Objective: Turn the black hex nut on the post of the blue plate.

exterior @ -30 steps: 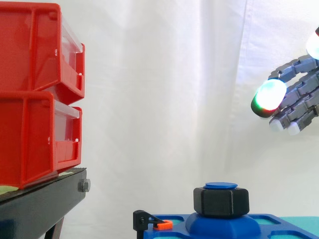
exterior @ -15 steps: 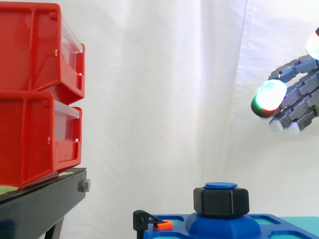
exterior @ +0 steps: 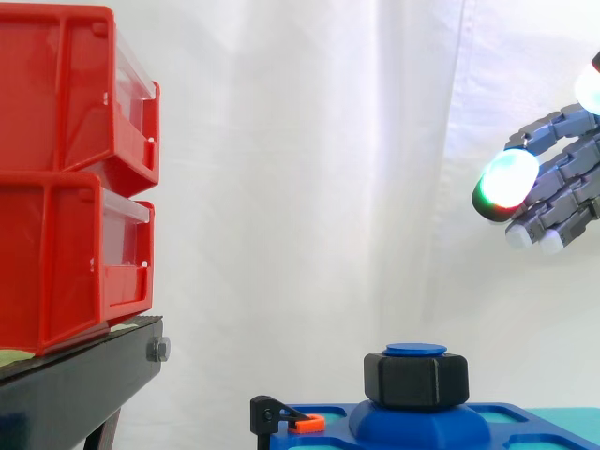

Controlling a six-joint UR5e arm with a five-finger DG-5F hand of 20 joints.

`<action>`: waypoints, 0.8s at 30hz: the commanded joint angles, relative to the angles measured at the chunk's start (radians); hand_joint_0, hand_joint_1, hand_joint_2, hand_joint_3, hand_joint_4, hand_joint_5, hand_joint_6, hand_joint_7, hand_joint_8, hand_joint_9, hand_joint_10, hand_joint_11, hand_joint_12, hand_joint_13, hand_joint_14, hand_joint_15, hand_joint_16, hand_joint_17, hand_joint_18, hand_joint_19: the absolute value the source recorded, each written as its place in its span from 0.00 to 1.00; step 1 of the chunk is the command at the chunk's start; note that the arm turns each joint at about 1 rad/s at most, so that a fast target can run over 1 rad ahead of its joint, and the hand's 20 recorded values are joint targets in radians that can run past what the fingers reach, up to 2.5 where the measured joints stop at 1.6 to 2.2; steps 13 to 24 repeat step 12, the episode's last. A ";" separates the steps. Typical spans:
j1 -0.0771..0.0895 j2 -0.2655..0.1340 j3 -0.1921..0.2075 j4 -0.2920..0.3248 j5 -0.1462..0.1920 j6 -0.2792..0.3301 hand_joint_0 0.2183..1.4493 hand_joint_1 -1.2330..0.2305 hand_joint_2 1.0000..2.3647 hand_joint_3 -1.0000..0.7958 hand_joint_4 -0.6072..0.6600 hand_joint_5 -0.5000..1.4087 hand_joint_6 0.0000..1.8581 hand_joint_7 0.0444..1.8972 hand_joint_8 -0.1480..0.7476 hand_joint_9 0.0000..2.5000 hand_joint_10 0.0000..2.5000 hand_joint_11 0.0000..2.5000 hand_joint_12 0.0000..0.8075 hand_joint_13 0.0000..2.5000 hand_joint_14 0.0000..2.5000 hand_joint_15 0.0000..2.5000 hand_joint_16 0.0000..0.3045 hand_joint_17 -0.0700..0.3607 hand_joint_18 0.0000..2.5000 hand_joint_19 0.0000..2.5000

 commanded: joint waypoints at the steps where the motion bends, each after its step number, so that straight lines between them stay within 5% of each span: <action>1: 0.001 0.000 0.001 0.000 0.000 0.000 0.22 0.47 0.00 0.28 0.61 0.13 0.27 0.38 0.43 0.13 0.00 0.00 0.44 0.14 0.00 0.04 0.15 0.41 0.13 0.11; 24: 0.001 0.000 0.000 0.000 0.000 0.000 0.22 0.47 0.00 0.28 0.61 0.13 0.27 0.38 0.43 0.13 0.00 0.00 0.43 0.14 0.00 0.04 0.15 0.41 0.13 0.11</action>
